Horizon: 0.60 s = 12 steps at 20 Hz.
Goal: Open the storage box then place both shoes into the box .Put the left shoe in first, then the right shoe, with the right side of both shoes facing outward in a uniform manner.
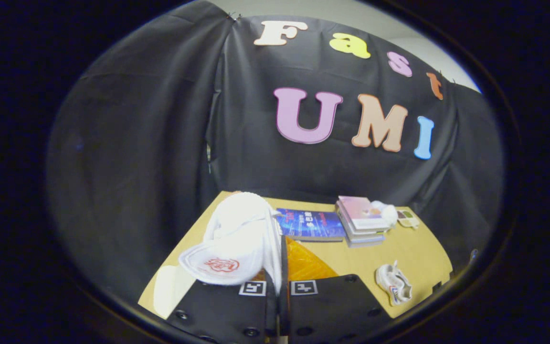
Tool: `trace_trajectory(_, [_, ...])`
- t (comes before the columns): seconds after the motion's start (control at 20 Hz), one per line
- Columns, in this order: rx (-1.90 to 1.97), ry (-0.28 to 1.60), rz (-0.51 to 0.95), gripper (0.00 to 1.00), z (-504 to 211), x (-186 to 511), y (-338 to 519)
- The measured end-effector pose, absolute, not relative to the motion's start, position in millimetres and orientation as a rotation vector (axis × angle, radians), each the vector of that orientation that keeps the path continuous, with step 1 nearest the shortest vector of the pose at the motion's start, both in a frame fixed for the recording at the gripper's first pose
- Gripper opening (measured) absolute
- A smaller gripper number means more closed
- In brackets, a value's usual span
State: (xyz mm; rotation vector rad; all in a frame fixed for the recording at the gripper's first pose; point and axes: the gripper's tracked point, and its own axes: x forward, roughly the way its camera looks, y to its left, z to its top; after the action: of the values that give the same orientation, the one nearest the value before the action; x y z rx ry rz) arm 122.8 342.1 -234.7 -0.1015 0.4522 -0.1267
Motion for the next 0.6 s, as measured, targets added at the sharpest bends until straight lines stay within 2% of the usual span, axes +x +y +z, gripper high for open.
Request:
trace_trajectory(0.4, [-0.175,0.695,-0.084,0.06,-334,128,355])
trace_trajectory(0.6, [-0.126,0.765,-0.062,0.1,-357,125,358])
